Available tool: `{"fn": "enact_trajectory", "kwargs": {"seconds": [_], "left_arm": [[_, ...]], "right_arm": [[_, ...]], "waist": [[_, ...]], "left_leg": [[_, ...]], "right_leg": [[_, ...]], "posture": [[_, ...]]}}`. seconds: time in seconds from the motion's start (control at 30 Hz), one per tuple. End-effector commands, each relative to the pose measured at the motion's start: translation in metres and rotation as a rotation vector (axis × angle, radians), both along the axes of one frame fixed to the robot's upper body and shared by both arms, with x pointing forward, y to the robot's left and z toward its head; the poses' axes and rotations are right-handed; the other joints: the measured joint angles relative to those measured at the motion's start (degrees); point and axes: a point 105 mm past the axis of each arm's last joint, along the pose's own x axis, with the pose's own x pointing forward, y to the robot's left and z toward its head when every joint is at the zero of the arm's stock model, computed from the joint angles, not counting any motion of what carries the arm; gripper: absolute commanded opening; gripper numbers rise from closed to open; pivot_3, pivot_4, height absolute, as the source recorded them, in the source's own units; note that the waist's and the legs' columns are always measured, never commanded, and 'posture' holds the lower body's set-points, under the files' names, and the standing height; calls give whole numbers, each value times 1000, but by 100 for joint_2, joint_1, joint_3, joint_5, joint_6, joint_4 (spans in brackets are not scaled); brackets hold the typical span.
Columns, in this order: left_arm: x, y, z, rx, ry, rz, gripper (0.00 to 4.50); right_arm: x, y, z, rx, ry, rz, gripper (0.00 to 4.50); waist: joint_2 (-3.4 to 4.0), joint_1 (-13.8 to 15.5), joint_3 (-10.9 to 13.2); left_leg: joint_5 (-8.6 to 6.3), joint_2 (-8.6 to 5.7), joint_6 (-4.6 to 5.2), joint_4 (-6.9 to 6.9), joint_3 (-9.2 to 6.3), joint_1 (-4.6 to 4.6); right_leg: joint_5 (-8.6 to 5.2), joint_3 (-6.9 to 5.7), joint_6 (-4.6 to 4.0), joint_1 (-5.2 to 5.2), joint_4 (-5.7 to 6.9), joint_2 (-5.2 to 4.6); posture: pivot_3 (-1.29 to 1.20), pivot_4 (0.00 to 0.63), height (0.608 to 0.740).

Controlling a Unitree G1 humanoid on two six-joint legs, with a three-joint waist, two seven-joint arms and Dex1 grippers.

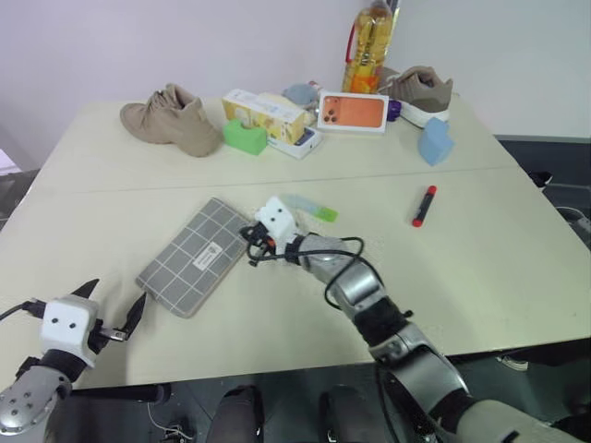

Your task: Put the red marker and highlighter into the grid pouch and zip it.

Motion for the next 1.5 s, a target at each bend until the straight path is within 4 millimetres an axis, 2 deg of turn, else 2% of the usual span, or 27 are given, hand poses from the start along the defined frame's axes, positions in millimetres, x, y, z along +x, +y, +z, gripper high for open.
{"fn": "enact_trajectory", "kwargs": {"seconds": [0.03, 0.2, 0.43, 0.57, 0.77, 0.87, 1.1, 1.23, 1.33, 1.43, 1.5], "left_arm": [[-6, -2, 7, 73, -1, -53, 4500], [-14, -17, 2, 193, 58, -191, 4500], [2, -48, -7, 502, 18, -438, 4500], [18, -50, -8, 691, -75, -484, 4500], [30, -54, -8, 754, -168, -540, 4500], [30, -62, -9, 737, -206, -595, 3675], [34, -61, -6, 708, -240, -577, 39], [41, -68, 9, 560, -289, -490, 39], [45, -84, 22, 382, -299, -456, 39], [49, -99, 32, 284, -305, -450, 0], [49, -108, 35, 266, -304, -469, 0]], "right_arm": [[12, -4, -9, -40, 73, -75, 59], [10, -6, -18, -50, 127, -71, 59], [6, -4, -20, -37, 148, -66, 59], [3, -1, -20, -37, 142, -60, 59], [2, 0, -19, -32, 138, -65, 59], [1, -1, -20, -32, 135, -68, 0], [2, -4, -10, 19, 119, -69, 0], [8, -15, 18, 58, -6, -69, 0], [9, -36, 36, 63, -91, -60, 0], [5, -64, 53, 73, -138, -34, 860], [1, -84, 54, 7, -179, -16, 1849]], "waist": [[0, -3, 0], [-1, -66, -2], [3, -134, -5], [35, -123, -20], [46, -131, -27], [46, -130, -27], [60, -123, -28], [63, -115, -25], [59, -118, -24], [56, -113, -23], [56, -112, -23]], "left_leg": [[0, -1, 0, 0, 0, 0], [-2, -1, -5, -10, -4, 0], [-5, -3, -10, -20, -4, 1], [-2, -3, -5, -28, -3, 1], [-1, -2, -4, -32, -3, 7], [-1, -2, -4, -34, -5, 7], [0, -2, -4, -35, -3, 6], [1, -3, -3, -33, -1, 4], [1, -2, -3, -25, -2, -4], [2, -2, -2, -17, -3, -15], [2, -2, -1, -17, -1, -17]], "right_leg": [[0, 0, 0, 0, 0, -2], [-6, -2, -13, -5, -2, -11], [-10, -6, -36, -7, -1, -17], [-3, -7, -23, -8, -2, -17], [-1, -9, -22, -8, 5, -17], [0, -12, -22, -9, 6, -17], [0, -13, -20, -8, 3, -19], [1, -16, -19, -8, 4, -23], [1, -18, -18, -9, 3, -23], [1, -27, -17, -10, -2, -23], [1, -28, -15, -11, -4, -22]], "posture": [[0, 150, 740], [0, 150, 740], [0, 150, 740], [0, 150, 740], [0, 150, 740], [0, 150, 740], [0, 150, 740], [0, 150, 740], [0, 150, 740], [0, 150, 740], [0, 150, 740]]}}
